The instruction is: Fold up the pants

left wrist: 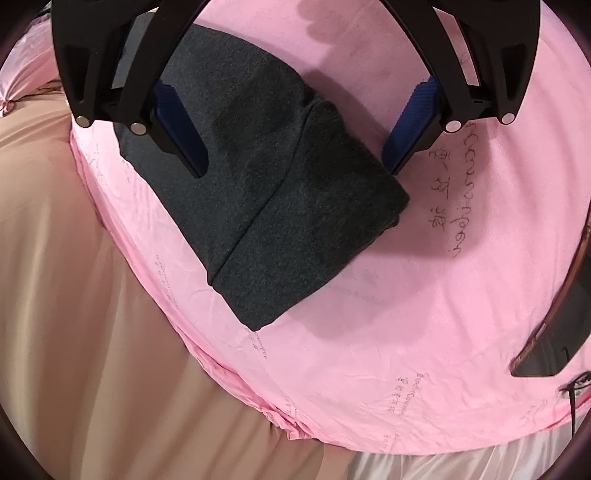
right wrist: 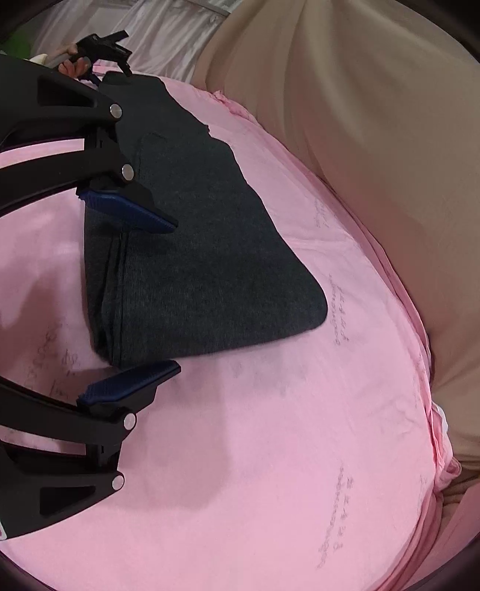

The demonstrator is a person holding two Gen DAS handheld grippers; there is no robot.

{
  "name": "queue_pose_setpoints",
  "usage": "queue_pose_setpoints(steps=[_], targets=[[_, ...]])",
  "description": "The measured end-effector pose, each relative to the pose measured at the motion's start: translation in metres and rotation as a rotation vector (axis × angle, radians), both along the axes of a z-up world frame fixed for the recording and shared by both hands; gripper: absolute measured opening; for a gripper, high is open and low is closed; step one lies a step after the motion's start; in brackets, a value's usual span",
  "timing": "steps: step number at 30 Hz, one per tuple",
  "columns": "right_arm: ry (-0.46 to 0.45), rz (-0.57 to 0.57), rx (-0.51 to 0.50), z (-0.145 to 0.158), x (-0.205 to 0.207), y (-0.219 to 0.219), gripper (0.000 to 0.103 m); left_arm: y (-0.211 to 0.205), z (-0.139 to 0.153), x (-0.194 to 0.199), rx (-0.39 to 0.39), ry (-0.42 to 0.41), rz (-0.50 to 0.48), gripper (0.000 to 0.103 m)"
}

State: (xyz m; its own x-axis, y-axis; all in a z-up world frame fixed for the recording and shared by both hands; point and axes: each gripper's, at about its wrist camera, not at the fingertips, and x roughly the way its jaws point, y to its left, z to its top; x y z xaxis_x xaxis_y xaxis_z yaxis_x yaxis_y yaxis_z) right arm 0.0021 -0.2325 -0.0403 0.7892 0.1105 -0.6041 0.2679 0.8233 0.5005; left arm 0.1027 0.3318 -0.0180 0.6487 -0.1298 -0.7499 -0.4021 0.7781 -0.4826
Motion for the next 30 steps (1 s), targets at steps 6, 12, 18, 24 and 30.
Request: queue_pose_setpoints(steps=[6, 12, 18, 24, 30], targets=[[-0.029, 0.015, -0.042, 0.006, -0.009, -0.002, 0.013, -0.009, 0.001, 0.0, 0.048, 0.028, -0.001, 0.093], [-0.027, -0.03, -0.129, 0.019, -0.047, -0.022, 0.01, -0.016, 0.01, 0.0, 0.065, 0.044, -0.03, 0.093], [0.018, -0.029, -0.095, 0.006, -0.077, -0.052, 0.011, -0.044, 0.012, -0.009, 0.094, 0.05, -0.104, 0.093], [0.001, -0.145, -0.371, 0.036, -0.095, -0.017, 0.048, -0.056, 0.004, -0.01, 0.092, 0.075, -0.11, 0.093], [-0.03, 0.197, -0.466, 0.052, -0.037, 0.088, 0.064, -0.054, 0.008, -0.012, 0.129, 0.059, -0.098, 0.093]])
